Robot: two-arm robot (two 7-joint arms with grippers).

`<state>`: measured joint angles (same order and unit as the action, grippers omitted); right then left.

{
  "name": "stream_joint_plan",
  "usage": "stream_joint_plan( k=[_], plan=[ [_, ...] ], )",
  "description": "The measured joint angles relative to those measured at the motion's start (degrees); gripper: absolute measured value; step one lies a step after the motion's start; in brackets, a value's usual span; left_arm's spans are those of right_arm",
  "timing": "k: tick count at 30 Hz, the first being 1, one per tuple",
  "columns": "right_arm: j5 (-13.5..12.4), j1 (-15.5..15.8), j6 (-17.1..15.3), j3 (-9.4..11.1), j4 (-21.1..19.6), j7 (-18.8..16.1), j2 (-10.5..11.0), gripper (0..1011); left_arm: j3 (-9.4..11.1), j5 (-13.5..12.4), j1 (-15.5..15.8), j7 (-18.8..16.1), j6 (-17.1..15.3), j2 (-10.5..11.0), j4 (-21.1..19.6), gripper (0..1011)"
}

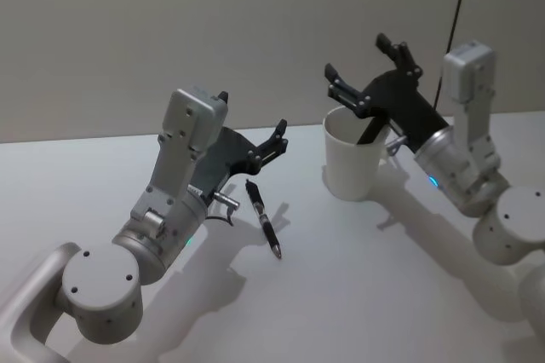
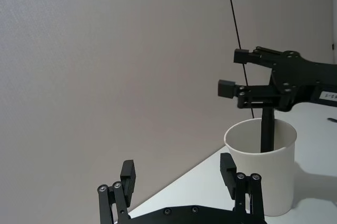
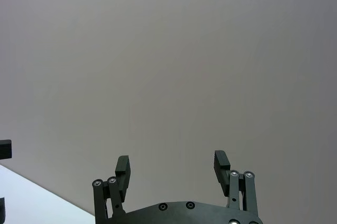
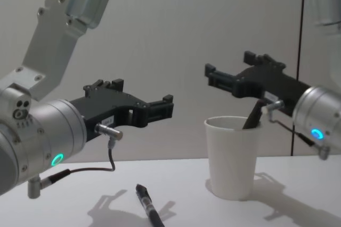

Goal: Place the pen into the pen holder.

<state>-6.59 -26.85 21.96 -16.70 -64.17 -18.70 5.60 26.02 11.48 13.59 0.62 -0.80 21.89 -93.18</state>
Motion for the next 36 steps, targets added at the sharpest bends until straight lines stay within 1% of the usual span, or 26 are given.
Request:
stream_joint_plan(
  k=[3, 6, 7, 9, 15, 19, 29, 32, 33, 36],
  plan=[
    [-0.86, 2.19, -1.9, 0.49, -3.78, 0.59, 1.19, 1001, 0.0, 0.0, 0.0, 0.0, 0.0, 0.0, 0.0, 1001],
    [-1.41, 3.52, -3.1, 0.73, -5.93, 1.09, 1.88, 1001, 0.0, 0.0, 0.0, 0.0, 0.0, 0.0, 0.0, 1001],
    [-1.73, 4.56, -3.77, 0.92, -7.53, 1.42, 2.43, 1001, 0.0, 0.0, 0.0, 0.0, 0.0, 0.0, 0.0, 1001],
    [-2.03, 5.37, -4.38, 1.07, -8.76, 1.72, 2.87, 1001, -0.01, 0.0, 0.0, -0.02, 0.0, 0.01, 0.0, 1001],
    [-2.13, 5.62, -4.62, 1.09, -9.07, 1.89, 2.98, 1001, 0.0, 0.0, 0.0, 0.0, 0.0, 0.01, 0.0, 1001],
    [-2.46, 6.56, -5.46, 1.21, -10.25, 2.45, 3.43, 1001, 0.0, 0.0, 0.0, 0.0, 0.0, 0.0, 0.0, 1001],
    [-4.22, 11.5, -9.77, 1.84, -16.54, 5.35, 5.84, 1001, 0.0, 0.0, 0.0, 0.0, 0.0, 0.0, 0.0, 1001],
    [-4.96, 13.63, -11.59, 2.1, -19.23, 6.59, 6.89, 1001, 0.0, 0.0, 0.0, 0.0, 0.0, 0.0, 0.0, 1001],
    [-4.96, 13.63, -11.59, 2.1, -19.23, 6.59, 6.89, 1001, 0.0, 0.0, 0.0, 0.0, 0.0, 0.0, 0.0, 1001],
    [-5.69, 15.69, -13.41, 2.35, -21.84, 7.85, 7.89, 1001, 0.0, 0.0, 0.0, 0.0, 0.0, 0.0, 0.0, 1001]
  ],
)
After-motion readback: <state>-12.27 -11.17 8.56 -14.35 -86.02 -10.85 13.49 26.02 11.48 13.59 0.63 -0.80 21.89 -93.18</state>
